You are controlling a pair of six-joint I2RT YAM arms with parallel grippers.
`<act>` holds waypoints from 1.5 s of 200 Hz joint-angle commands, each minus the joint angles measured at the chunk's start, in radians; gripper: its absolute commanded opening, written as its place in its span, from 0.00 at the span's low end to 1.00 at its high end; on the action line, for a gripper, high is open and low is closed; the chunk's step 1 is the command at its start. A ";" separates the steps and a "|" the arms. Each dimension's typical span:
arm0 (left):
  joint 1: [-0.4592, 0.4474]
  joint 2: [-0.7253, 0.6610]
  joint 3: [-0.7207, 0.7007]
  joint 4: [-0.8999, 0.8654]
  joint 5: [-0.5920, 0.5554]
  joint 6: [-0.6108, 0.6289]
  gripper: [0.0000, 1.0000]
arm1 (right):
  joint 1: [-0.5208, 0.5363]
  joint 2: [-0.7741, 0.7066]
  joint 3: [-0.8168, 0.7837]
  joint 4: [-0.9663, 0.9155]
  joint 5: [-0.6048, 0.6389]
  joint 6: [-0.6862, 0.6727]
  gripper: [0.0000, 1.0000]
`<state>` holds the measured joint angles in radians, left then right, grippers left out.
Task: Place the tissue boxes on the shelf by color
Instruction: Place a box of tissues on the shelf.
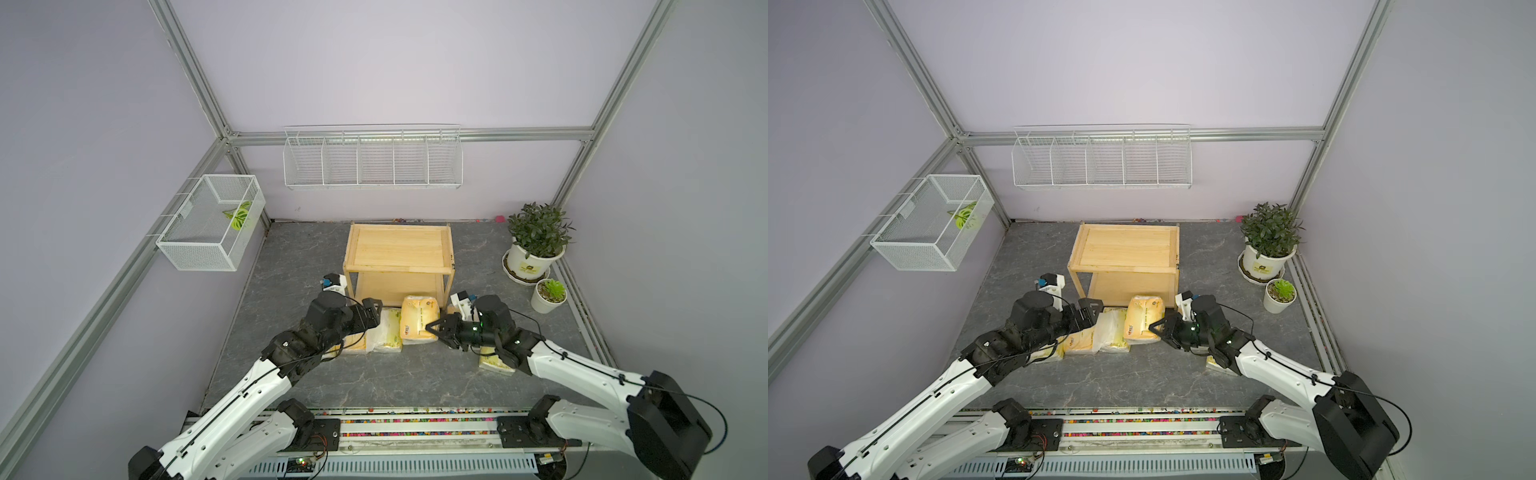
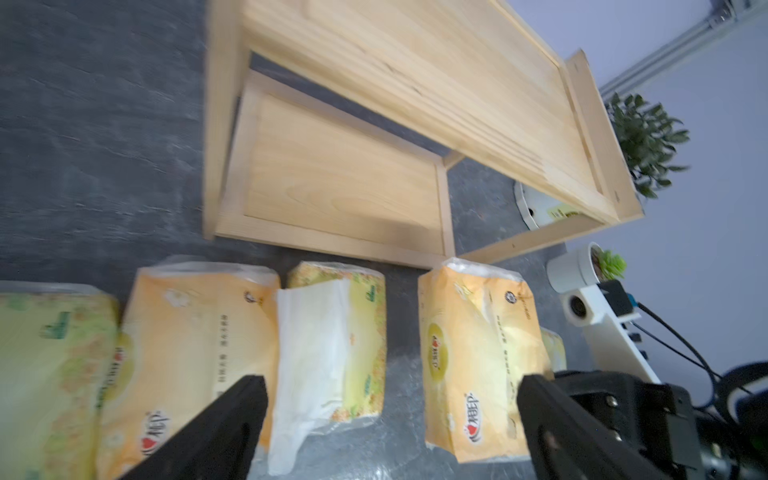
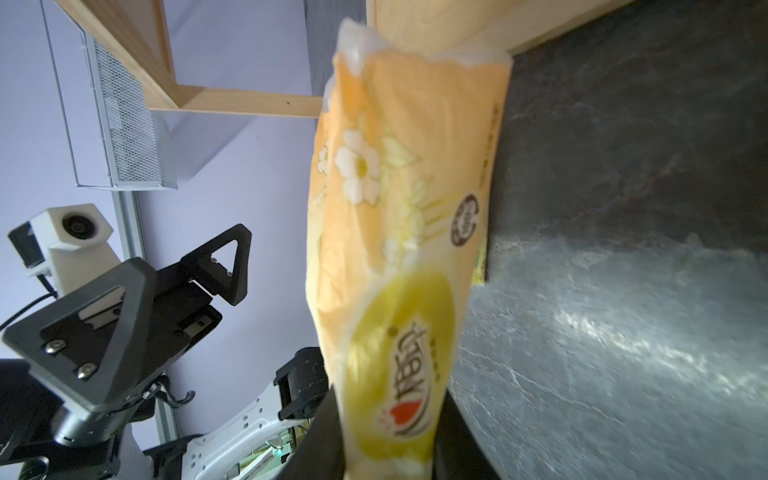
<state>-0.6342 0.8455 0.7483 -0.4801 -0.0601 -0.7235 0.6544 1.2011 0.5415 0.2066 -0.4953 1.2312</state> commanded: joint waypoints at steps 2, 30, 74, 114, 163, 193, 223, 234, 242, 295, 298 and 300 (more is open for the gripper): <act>0.088 -0.018 0.033 -0.077 -0.046 0.040 1.00 | 0.005 0.094 0.057 0.124 0.017 0.004 0.29; 0.181 -0.016 0.052 -0.083 -0.051 0.071 1.00 | 0.007 0.216 0.087 0.259 0.059 0.042 0.29; 0.259 -0.016 0.059 -0.084 -0.057 0.084 1.00 | 0.035 0.371 0.132 0.466 0.162 0.094 0.29; 0.272 -0.021 0.047 -0.080 -0.046 0.088 1.00 | 0.087 0.479 0.195 0.578 0.269 0.112 0.29; 0.272 -0.036 0.025 -0.071 -0.024 0.085 1.00 | 0.137 0.658 0.274 0.729 0.364 0.142 0.28; 0.273 -0.043 0.011 -0.065 -0.013 0.078 1.00 | 0.144 0.746 0.355 0.751 0.376 0.140 0.28; 0.274 -0.051 -0.001 -0.056 0.000 0.074 1.00 | 0.146 0.779 0.432 0.679 0.374 0.110 0.28; 0.272 -0.054 -0.005 -0.054 0.001 0.073 1.00 | 0.145 0.789 0.453 0.644 0.380 0.100 0.29; 0.273 -0.057 -0.007 -0.051 0.003 0.070 1.00 | 0.145 0.799 0.469 0.624 0.383 0.097 0.29; 0.273 -0.067 -0.017 -0.054 0.002 0.068 1.00 | 0.143 0.875 0.531 0.592 0.378 0.102 0.32; 0.273 -0.068 -0.018 -0.054 0.002 0.070 1.00 | 0.143 0.876 0.534 0.584 0.378 0.099 0.32; 0.272 -0.069 -0.018 -0.054 0.003 0.070 1.00 | 0.143 0.876 0.535 0.581 0.377 0.096 0.32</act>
<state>-0.3664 0.7925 0.7460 -0.5434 -0.0666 -0.6533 0.7933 2.0529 1.0546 0.8284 -0.1284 1.3563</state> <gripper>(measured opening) 0.997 0.315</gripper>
